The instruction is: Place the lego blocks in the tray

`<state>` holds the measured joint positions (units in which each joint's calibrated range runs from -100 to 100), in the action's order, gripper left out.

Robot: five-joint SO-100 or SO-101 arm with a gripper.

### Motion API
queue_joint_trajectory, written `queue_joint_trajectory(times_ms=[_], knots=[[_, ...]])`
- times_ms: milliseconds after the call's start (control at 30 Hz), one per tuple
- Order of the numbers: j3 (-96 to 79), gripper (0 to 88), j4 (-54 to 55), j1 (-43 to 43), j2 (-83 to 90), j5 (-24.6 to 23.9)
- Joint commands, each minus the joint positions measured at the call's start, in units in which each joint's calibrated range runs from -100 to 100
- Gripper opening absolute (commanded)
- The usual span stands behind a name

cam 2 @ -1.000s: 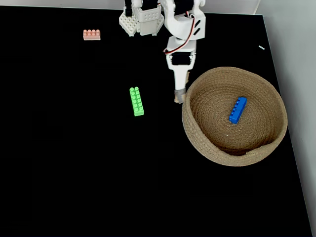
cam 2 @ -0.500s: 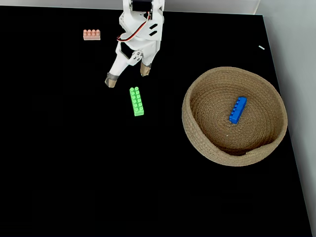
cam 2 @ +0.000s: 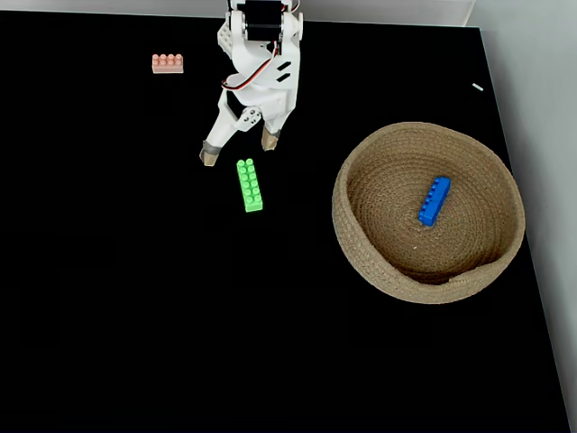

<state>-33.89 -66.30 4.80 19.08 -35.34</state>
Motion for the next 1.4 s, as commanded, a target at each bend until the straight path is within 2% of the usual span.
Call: queue_joint_trajectory(times_ms=[0, 700, 900, 1367], knots=[[0.1, 41.4, 2.4, 0.3, -0.6, 0.7], [-1.3, 43.4, 11.3, 3.1, -11.2, 3.3], [-3.2, 40.8, 14.7, 4.3, -12.5, 4.6], [-5.3, 39.0, 20.5, 0.5, -12.6, 4.9]])
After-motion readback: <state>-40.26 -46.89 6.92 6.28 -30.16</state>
